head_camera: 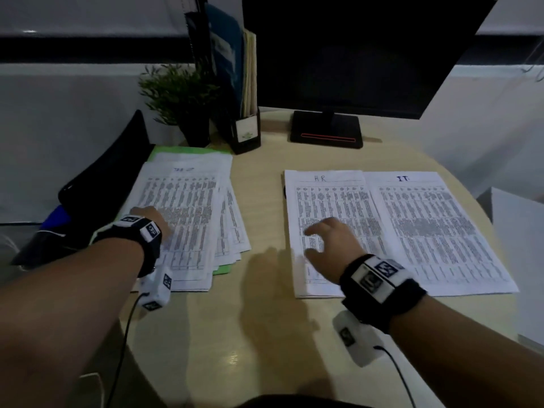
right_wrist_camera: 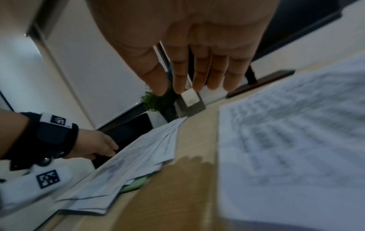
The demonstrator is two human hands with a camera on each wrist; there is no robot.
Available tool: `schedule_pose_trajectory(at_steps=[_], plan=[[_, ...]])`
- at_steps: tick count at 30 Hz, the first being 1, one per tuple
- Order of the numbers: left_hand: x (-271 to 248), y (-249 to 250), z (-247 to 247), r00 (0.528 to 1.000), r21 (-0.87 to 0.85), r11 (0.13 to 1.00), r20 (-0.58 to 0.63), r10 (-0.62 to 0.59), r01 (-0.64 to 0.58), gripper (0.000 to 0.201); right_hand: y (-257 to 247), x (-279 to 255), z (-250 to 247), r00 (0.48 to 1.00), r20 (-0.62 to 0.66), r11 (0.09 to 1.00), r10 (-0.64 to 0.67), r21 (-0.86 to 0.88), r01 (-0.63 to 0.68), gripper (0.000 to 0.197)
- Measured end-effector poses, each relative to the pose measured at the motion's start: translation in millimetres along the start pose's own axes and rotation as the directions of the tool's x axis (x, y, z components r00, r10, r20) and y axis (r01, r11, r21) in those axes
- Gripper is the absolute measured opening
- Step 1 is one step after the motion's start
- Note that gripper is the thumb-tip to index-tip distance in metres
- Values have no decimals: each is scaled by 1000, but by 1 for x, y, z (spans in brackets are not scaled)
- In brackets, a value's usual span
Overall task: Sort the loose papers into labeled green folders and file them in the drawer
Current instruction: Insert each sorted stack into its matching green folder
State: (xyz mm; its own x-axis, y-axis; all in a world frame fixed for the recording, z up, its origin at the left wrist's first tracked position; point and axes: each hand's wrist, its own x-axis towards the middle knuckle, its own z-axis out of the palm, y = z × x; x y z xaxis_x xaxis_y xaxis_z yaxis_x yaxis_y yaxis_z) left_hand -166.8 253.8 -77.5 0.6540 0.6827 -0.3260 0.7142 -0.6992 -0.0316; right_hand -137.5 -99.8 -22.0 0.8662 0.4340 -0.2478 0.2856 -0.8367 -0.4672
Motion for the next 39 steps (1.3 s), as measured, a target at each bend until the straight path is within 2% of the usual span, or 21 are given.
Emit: schedule_pose_trajectory(at_steps=[2,5,7,10,12,16,19,22,23,26,28,32,34,36,37,39], plan=[[4,-19,-3,1000,4,1000,1,-31,31,50,-35,18,18,993,116,998,-4,56,-2,41],[10,-44,-3,997,41,998,49,-57,55,82,-75,48,41,969,247,995,27,85,-50,45],[23,-58,3,996,-47,996,47,-75,77,97,-94,64,53,953,301,995,44,68,-68,48],[44,-68,9,996,-255,963,53,-77,89,81,-109,87,63,964,253,993,79,66,-98,48],[50,-68,5,994,-312,946,84,-64,87,73,-114,102,64,972,197,987,124,75,-141,49],[60,-69,-2,989,-219,974,145,-34,65,71,-121,128,71,947,245,964,207,114,-240,51],[59,-66,-3,991,-92,996,136,-1,14,69,-124,141,82,933,254,937,256,172,-304,54],[57,-59,1,991,-70,996,116,70,-62,59,-125,154,88,923,256,900,288,258,-352,61],[56,-56,4,990,-92,992,102,92,-83,57,-125,156,87,918,269,890,293,274,-364,59],[49,-44,10,990,-203,973,57,126,-112,51,-117,158,86,908,291,898,303,231,-374,35],[48,-39,12,991,-239,965,54,120,-104,48,-107,157,83,896,310,908,318,173,-382,31],[49,-33,8,993,-220,974,100,69,-46,66,-88,143,77,853,346,901,390,50,-432,35],[47,-25,7,993,-119,992,99,61,-49,77,-85,135,76,873,284,914,396,-32,-405,37],[41,-11,7,993,-63,998,111,37,-30,85,-86,129,79,915,193,930,355,-169,-325,51],[37,-4,7,992,-65,998,124,24,-17,87,-88,127,81,928,164,934,334,-188,-303,58],[34,7,9,988,-108,994,152,0,17,92,-93,125,81,929,162,943,332,-45,-329,64]])
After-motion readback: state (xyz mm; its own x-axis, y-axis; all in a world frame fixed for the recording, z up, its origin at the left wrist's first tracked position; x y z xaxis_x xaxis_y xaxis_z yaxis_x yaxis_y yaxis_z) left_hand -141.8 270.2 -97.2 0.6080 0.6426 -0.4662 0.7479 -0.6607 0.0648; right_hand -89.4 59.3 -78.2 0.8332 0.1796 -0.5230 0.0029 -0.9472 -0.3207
